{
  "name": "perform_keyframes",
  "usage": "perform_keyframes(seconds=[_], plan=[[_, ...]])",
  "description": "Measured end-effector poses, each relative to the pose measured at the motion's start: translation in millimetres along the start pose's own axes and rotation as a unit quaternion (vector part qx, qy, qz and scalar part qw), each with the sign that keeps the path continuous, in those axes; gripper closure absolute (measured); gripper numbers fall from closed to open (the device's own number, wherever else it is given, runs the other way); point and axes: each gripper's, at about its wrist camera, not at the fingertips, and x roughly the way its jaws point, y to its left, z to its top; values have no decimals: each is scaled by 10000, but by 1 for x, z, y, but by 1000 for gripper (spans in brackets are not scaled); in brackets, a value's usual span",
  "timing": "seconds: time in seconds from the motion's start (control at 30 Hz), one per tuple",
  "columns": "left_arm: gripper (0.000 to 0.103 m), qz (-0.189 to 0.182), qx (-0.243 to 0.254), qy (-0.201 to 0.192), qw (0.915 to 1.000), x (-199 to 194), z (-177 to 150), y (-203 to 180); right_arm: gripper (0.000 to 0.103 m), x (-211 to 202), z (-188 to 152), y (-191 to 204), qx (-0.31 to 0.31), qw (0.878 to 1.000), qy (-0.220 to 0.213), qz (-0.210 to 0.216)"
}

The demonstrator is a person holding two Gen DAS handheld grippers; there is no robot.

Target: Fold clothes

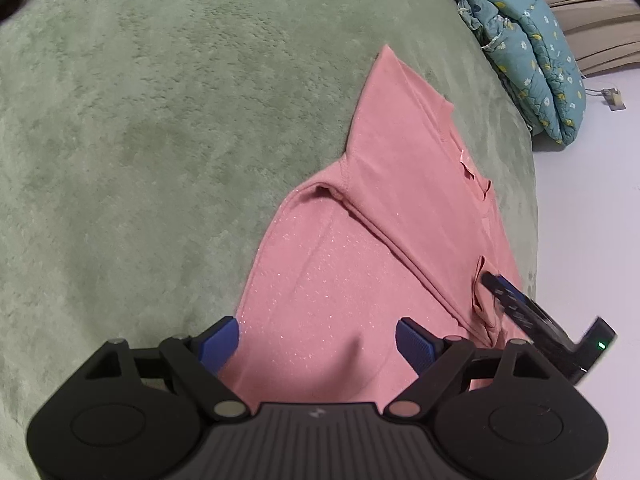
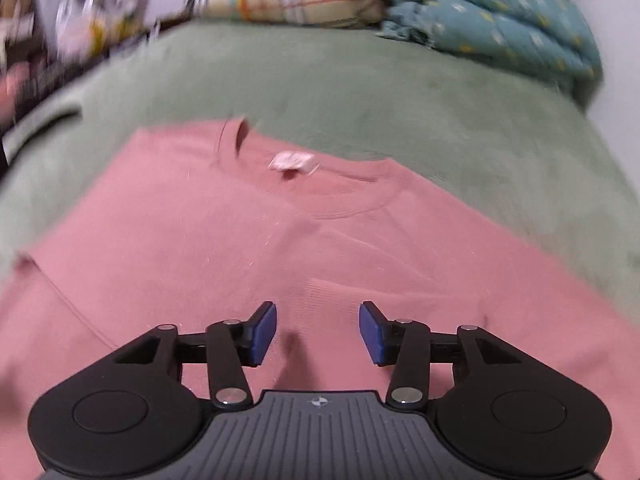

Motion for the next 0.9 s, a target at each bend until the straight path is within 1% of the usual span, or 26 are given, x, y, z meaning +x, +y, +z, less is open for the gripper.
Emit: perform_keyframes(seconds=[0.03,0.07,0.1,0.13,0.17,0.23,0.3,0.33,0.37,0.4,0.43,0.5,0.53,0.57,0.6,0.63,0.67,0.7,0.73,0.77,0.8,0.83,0.87,0.9], plan=[[17,15,-18,4,10000,-1,0,2,75,5,1,2,81,9999,22,-126],[17,23,-37,-4,10000,-3,0,4,84,8,1,1,173,9996,28,-233],[17,27,-55,-16,10000,-5,0,6,92,9,2,-4,409,9987,-4,-311],[17,32,-73,-28,10000,-7,0,9,93,10,3,-10,645,9972,-36,-390],[17,43,-98,-37,9999,-9,0,11,94,10,5,-16,919,9947,-92,-448],[17,67,-152,-52,9998,-12,0,17,94,0,5,-30,1720,9835,-384,-398],[17,73,-208,-44,9997,-13,-1,21,92,-5,3,-33,2104,9755,-571,-301],[17,76,-236,-39,9997,-14,-2,23,87,-1,4,-35,2341,9702,-580,-235],[17,69,-245,-36,9997,-14,-3,23,83,4,3,-36,2427,9685,-540,-161],[17,59,-249,-35,9997,-15,-4,23,76,11,2,-37,2571,9652,-477,-37],[17,45,-248,-33,9997,-16,-5,22,75,13,3,-36,2644,9632,-484,11],[17,9,-228,-31,9997,-17,-6,21,74,-2,-5,-41,2974,9516,-742,214],[17,5,-197,-24,9998,-18,-6,20,71,-21,-13,-42,3006,9479,-1015,293],[17,12,-172,-15,9999,-19,-7,20,68,-33,-18,-45,3021,9447,-1236,303],[17,12,-163,-7,9999,-19,-7,20,67,-38,-22,-49,3054,9431,-1286,270],[17,8,-168,10,9999,-19,-7,20,69,-45,-31,-67,3248,9358,-1360,171],[17,6,-180,12,9998,-18,-7,20,73,-39,-39,-86,3595,9245,-1243,238],[17,4,-182,7,9998,-18,-7,20,85,-32,-47,-106,3953,9109,-1133,345],[17,2,-181,2,9998,-18,-8,19,95,-22,-55,-125,4313,8941,-1061,575],[17,-1,-170,-3,9999,-18,-9,17,95,-15,-60,-135,4492,8850,-1005,696],[17,-5,-161,-6,9999,-17,-9,17,96,-5,-65,-147,4714,8728,-921,861],[17,-2,-146,-4,9999,-17,-11,15,96,13,-75,-165,5055,8517,-765,1152],[17,10,-126,8,9999,-16,-13,14,97,20,-79,-169,5201,8409,-733,1301],[17,27,-112,18,9999,-15,-14,13,101,27,-83,-175,5380,8270,-704,1474]])
